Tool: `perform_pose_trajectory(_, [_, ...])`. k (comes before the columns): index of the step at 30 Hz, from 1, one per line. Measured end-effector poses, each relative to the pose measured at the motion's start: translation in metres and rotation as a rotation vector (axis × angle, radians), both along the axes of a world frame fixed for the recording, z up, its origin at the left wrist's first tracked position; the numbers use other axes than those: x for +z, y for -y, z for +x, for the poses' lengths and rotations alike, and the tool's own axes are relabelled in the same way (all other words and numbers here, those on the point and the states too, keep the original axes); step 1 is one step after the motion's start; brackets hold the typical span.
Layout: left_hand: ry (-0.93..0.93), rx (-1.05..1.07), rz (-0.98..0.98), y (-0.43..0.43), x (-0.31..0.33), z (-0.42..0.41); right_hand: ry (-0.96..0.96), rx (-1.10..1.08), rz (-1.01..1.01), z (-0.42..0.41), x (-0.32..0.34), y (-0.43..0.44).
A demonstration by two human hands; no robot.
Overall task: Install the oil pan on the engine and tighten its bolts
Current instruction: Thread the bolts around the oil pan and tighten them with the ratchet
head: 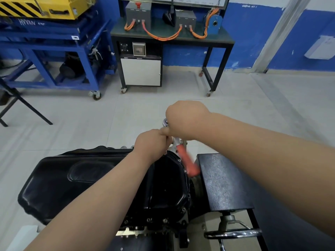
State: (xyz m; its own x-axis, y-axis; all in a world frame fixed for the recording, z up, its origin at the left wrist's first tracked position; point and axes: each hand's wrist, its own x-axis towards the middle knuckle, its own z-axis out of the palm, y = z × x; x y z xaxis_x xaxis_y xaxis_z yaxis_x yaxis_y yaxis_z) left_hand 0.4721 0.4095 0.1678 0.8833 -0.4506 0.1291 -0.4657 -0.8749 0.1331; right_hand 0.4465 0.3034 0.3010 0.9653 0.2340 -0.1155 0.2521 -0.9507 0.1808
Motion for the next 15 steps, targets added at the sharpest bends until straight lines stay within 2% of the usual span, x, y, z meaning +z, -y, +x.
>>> perform_pose_trajectory(2, [0.028, -0.009, -0.046, 0.000, 0.000, 0.001, -0.027, 0.190, -0.036, 0.004, 0.007, 0.006])
perform_pose_trajectory(4, [0.037, -0.011, -0.065, -0.001, -0.001, 0.000, -0.051, 0.290, -0.062, 0.008, 0.012, 0.012])
perform_pose_trajectory(6, [0.016, 0.006, -0.109, -0.002, -0.001, 0.002, -0.003, 0.244, -0.057, 0.007, 0.008, 0.012])
perform_pose_trajectory(8, [-0.006, -0.012, -0.080, -0.002, -0.003, 0.005, 0.059, 0.063, -0.058, 0.006, 0.001, 0.006])
perform_pose_trajectory(10, [-0.042, -0.055, -0.018, -0.001, -0.004, 0.005, 0.016, -0.112, 0.017, 0.004, -0.003, 0.005])
perform_pose_trajectory(11, [-0.040, -0.059, -0.019, -0.001, -0.004, 0.005, 0.003, -0.096, 0.034, 0.004, -0.003, 0.005])
perform_pose_trajectory(15, [-0.012, -0.003, -0.056, -0.001, -0.002, 0.003, -0.060, 0.233, 0.008, 0.011, 0.005, 0.013])
